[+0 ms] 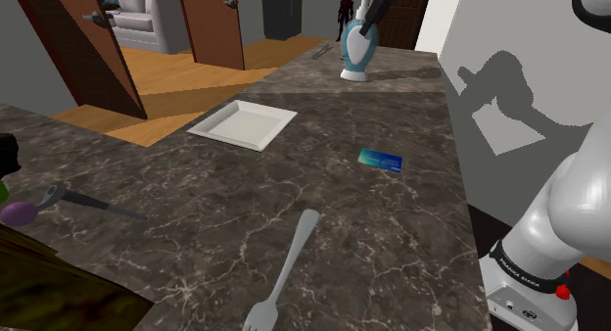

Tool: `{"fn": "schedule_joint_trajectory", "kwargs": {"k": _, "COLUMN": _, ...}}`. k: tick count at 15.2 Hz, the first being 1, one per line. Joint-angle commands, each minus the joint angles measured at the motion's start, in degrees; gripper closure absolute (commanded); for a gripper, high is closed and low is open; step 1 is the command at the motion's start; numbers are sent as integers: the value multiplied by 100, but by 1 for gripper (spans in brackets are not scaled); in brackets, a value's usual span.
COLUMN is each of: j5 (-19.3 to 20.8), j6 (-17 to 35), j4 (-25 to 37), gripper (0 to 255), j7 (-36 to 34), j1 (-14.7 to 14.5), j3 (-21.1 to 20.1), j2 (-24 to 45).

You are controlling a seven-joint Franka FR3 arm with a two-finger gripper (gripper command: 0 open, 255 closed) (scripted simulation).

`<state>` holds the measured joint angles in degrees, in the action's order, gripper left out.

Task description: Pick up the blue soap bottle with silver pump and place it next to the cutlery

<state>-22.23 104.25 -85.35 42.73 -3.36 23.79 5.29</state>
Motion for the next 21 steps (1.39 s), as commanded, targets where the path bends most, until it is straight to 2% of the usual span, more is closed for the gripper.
{"fn": "schedule_joint_trajectory", "kwargs": {"k": 1, "j5": -3, "j6": -3, "j4": 0, "gripper": 255, "j7": -1, "j1": -3, "j3": -4, "j2": 5}}
{"fn": "schedule_joint_trajectory", "kwargs": {"k": 4, "j5": -3, "j6": -1, "j4": -4, "gripper": 255, "j7": 1, "j1": -3, "j3": -3, "j2": 3}}
{"fn": "schedule_joint_trajectory", "kwargs": {"k": 8, "j5": -34, "j6": -338, "j4": 439, "gripper": 255, "j7": -76, "j1": 41, "j3": 19, "j2": 113}}
{"fn": "schedule_joint_trajectory", "kwargs": {"k": 21, "j5": -354, "j6": -1626, "j4": 2343, "gripper": 255, "j7": -325, "j1": 355, "j3": 100, "j2": 776}}
